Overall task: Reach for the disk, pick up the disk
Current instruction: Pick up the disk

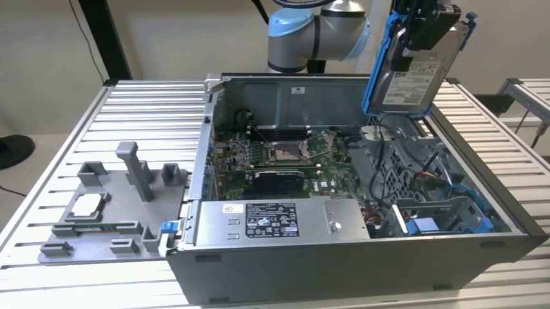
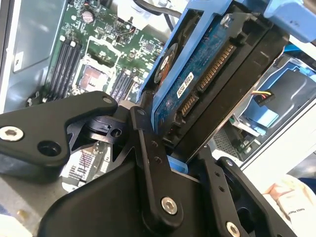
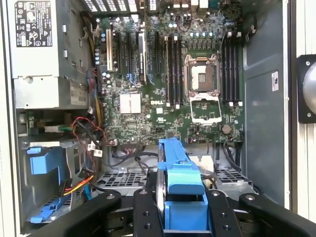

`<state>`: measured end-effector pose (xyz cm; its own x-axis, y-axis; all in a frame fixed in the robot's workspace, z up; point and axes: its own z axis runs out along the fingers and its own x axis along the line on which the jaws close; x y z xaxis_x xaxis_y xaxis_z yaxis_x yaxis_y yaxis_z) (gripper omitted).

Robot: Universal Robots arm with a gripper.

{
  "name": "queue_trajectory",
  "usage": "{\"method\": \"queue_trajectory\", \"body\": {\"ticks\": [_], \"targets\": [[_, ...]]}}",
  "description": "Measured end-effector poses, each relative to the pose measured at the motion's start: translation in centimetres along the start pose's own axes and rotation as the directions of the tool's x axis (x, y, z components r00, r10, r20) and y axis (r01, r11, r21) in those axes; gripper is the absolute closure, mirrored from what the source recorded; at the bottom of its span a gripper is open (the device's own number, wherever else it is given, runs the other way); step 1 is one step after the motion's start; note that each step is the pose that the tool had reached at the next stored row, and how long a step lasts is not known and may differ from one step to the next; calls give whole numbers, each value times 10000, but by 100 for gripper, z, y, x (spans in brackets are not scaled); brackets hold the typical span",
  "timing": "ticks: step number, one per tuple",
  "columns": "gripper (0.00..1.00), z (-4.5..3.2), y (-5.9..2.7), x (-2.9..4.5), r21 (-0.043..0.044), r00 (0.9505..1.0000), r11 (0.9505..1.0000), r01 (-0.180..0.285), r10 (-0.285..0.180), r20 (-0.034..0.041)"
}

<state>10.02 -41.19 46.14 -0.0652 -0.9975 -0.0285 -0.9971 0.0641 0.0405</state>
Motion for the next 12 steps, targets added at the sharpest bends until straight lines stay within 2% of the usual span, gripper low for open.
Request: {"method": "queue_trajectory", "body": {"ticks": [12], "targets": [[100,-2,-5,71,0,10000,10000,0,0,1]]}}
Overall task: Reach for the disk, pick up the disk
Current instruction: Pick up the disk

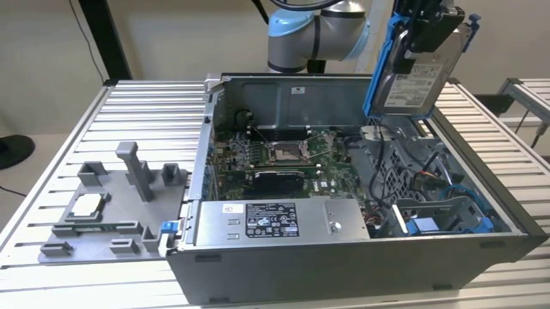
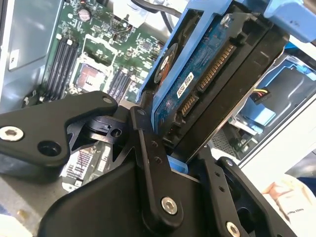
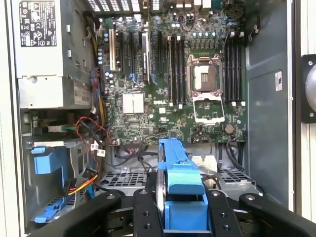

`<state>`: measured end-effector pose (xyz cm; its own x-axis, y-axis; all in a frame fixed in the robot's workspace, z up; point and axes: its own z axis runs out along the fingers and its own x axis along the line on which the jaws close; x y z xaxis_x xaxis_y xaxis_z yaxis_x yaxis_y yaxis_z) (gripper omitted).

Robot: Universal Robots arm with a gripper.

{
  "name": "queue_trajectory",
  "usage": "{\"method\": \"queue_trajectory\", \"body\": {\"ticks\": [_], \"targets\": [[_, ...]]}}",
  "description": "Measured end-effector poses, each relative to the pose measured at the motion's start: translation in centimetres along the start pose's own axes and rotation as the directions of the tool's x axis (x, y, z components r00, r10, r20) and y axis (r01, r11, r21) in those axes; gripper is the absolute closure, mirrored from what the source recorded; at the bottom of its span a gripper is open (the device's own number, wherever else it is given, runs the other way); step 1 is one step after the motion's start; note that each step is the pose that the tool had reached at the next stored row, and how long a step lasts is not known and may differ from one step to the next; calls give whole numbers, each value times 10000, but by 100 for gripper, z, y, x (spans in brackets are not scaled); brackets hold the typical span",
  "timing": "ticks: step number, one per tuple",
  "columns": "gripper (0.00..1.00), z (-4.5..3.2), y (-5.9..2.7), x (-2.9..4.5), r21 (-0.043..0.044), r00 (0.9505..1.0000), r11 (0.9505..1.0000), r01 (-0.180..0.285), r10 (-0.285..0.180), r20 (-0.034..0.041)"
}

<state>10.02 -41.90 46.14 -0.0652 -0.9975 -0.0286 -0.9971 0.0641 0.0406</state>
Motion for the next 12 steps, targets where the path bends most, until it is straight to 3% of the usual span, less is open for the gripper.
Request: {"method": "queue_trajectory", "body": {"ticks": [12], "targets": [[100,-3,-5,86,0,10000,10000,0,0,-1]]}}
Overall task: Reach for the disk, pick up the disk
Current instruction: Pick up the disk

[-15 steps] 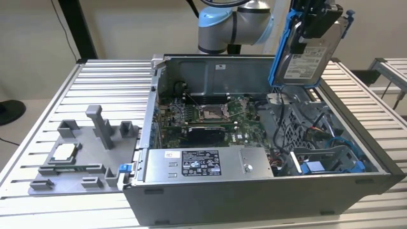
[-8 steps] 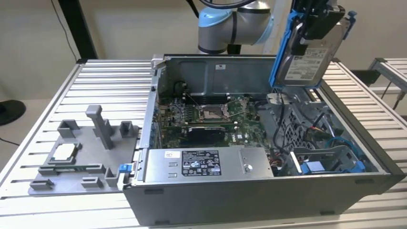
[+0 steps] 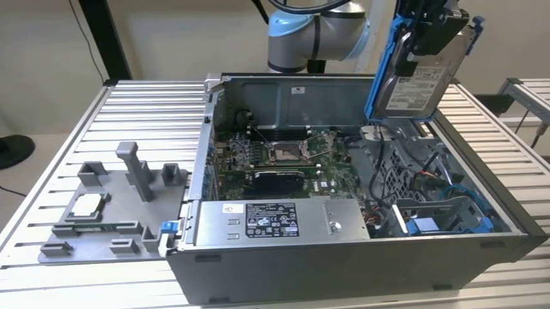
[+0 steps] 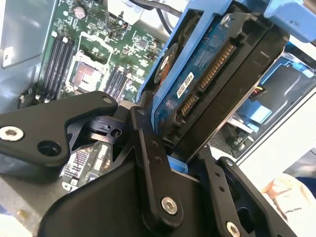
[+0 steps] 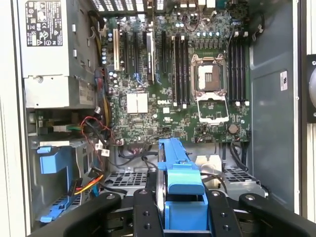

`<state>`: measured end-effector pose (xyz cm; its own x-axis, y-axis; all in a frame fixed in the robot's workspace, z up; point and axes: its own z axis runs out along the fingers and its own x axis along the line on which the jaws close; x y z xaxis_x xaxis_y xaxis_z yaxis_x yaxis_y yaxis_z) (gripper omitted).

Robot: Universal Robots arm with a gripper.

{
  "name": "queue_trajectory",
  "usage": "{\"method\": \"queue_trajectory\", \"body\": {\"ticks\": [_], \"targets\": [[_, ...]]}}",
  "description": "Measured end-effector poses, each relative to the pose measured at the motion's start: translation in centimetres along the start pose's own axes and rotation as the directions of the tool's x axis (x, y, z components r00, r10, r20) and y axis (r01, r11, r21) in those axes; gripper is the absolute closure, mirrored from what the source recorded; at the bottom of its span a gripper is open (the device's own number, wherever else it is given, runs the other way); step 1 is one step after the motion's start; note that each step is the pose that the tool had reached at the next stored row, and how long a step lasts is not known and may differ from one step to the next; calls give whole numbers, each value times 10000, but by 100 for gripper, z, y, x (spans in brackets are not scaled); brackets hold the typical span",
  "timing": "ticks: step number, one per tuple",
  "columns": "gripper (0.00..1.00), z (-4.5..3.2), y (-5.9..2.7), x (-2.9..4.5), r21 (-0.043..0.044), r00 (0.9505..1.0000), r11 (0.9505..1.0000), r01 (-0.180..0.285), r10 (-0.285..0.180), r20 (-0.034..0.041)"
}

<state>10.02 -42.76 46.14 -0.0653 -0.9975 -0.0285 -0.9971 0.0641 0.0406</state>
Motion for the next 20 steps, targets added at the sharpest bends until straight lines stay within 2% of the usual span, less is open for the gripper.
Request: {"method": "queue_trajectory", "body": {"ticks": [20], "targets": [[100,-7,-20,301,0,10000,10000,1,-1,1]]}}
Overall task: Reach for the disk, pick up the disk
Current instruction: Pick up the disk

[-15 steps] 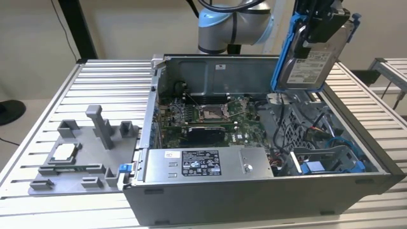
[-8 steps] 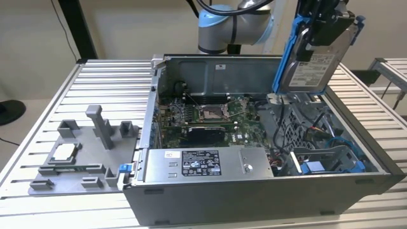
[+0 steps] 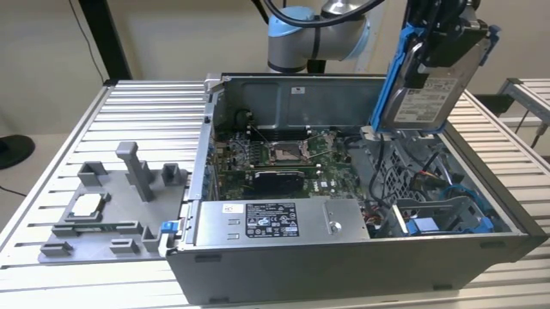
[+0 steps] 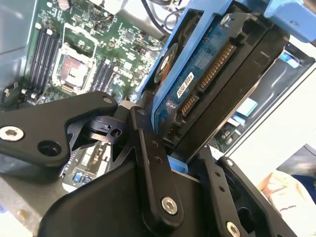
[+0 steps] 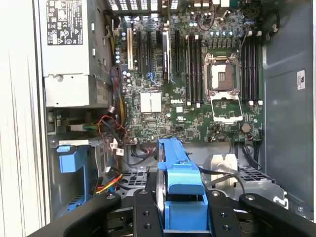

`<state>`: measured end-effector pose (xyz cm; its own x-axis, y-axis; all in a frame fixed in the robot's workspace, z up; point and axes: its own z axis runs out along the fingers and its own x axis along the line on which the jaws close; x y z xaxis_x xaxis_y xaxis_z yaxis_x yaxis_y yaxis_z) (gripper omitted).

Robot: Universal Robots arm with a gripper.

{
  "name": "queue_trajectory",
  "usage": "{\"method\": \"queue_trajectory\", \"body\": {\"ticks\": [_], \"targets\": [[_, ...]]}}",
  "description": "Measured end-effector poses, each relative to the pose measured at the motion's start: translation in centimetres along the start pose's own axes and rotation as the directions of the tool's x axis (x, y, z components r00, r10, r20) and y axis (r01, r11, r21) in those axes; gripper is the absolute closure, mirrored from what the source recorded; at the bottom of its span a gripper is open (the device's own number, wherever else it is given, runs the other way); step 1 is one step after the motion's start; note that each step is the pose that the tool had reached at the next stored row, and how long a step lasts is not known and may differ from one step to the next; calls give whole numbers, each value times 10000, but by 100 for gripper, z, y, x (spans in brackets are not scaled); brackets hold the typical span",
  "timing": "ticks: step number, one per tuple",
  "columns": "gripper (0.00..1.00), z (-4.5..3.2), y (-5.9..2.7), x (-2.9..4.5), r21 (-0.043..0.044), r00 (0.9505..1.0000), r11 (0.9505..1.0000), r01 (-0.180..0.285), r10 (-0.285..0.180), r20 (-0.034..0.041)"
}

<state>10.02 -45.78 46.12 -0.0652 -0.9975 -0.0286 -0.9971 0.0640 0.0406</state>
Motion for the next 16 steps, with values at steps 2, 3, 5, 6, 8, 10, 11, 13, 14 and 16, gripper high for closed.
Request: {"method": "queue_trajectory", "body": {"ticks": [2,3,5,6,8,10,11,13,14,16], "targets": [[100,-1,-1,22,0,10000,10000,-1,1,-1],[100,-1,-2,32,0,10000,10000,-1,1,0],[100,0,-3,44,0,10000,10000,0,0,0],[100,-1,-3,49,0,10000,10000,-1,1,-1],[100,-1,-3,50,0,10000,10000,-1,1,0],[100,-1,-3,51,0,10000,10000,-1,1,-1],[100,-1,-3,51,0,10000,10000,0,0,0],[100,-2,-4,58,0,10000,10000,-1,1,-1],[100,-1,-4,66,0,10000,10000,-1,1,-1],[100,-2,-7,107,0,10000,10000,0,0,-2]]}}
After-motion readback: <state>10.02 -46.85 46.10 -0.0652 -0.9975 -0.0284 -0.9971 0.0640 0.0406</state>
